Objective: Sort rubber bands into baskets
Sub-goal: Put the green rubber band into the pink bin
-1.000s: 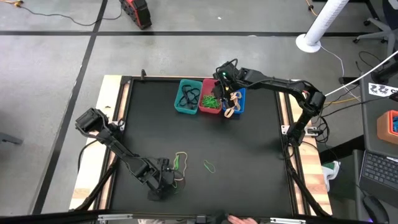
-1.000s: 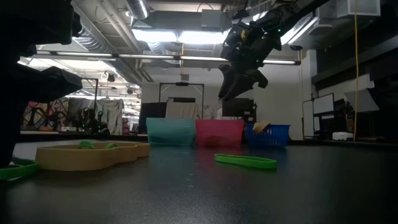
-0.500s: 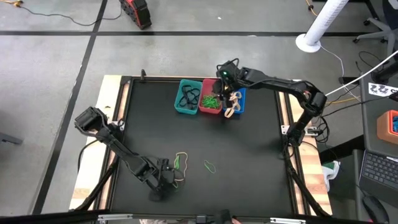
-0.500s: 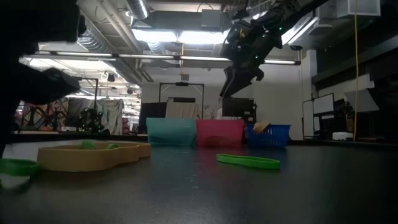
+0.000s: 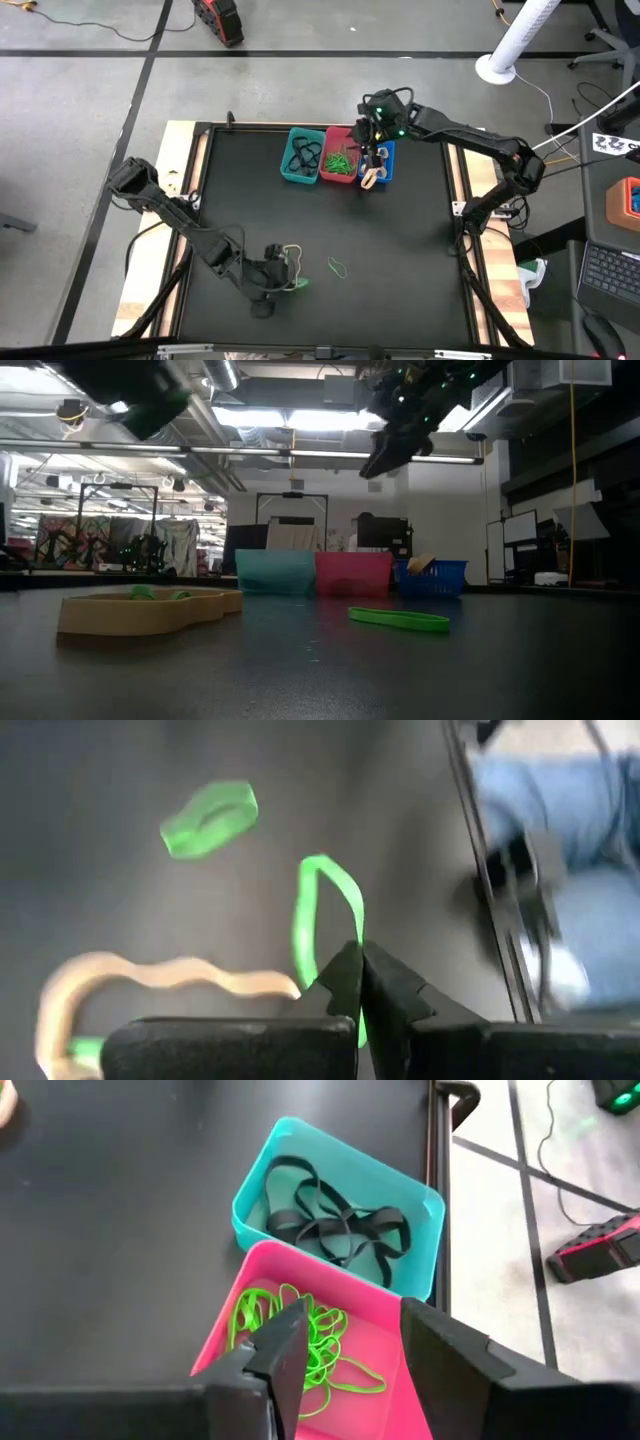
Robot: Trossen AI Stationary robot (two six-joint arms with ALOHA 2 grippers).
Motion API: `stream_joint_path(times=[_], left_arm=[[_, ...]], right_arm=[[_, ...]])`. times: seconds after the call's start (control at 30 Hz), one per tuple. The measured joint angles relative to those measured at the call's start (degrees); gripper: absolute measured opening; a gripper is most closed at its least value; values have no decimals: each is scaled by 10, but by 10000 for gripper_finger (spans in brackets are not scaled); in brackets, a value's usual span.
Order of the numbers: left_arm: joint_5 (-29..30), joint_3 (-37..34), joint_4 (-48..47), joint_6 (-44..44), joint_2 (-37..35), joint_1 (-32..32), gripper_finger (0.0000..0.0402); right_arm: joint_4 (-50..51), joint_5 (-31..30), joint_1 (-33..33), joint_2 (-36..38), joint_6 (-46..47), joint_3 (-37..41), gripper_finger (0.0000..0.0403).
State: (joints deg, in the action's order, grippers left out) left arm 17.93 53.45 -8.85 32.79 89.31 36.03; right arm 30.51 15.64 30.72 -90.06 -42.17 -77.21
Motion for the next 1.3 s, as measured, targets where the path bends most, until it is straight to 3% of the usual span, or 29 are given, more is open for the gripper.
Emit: stream_joint_path(times=[0.17, 0.3, 0.4, 0.63, 0.73, 0.87, 1.1, 1.3], left_arm=[[23, 1, 49, -91, -1, -43, 1], [83, 1, 61, -167, -1, -91, 0], [101, 1, 71, -238, -1, -137, 0], [116, 1, 138, -391, -1, -263, 0], [106, 1, 182, -445, 0, -315, 0], [72, 1, 236, -477, 6, -381, 0], [-14, 2, 314, -462, 42, -468, 0], [-25, 2, 353, -463, 96, -503, 0]], right_arm=[[38, 0, 0, 43, 18, 0, 161], [90, 7, 0, 75, 38, 0, 161], [121, 48, 0, 92, 64, 0, 161], [156, 208, 0, 102, 203, 0, 161], [168, 244, -9, 102, 226, 0, 161], [186, 245, -42, 101, 225, 0, 161], [187, 245, -133, 93, 225, 0, 161], [186, 205, -220, 76, 224, 0, 161]])
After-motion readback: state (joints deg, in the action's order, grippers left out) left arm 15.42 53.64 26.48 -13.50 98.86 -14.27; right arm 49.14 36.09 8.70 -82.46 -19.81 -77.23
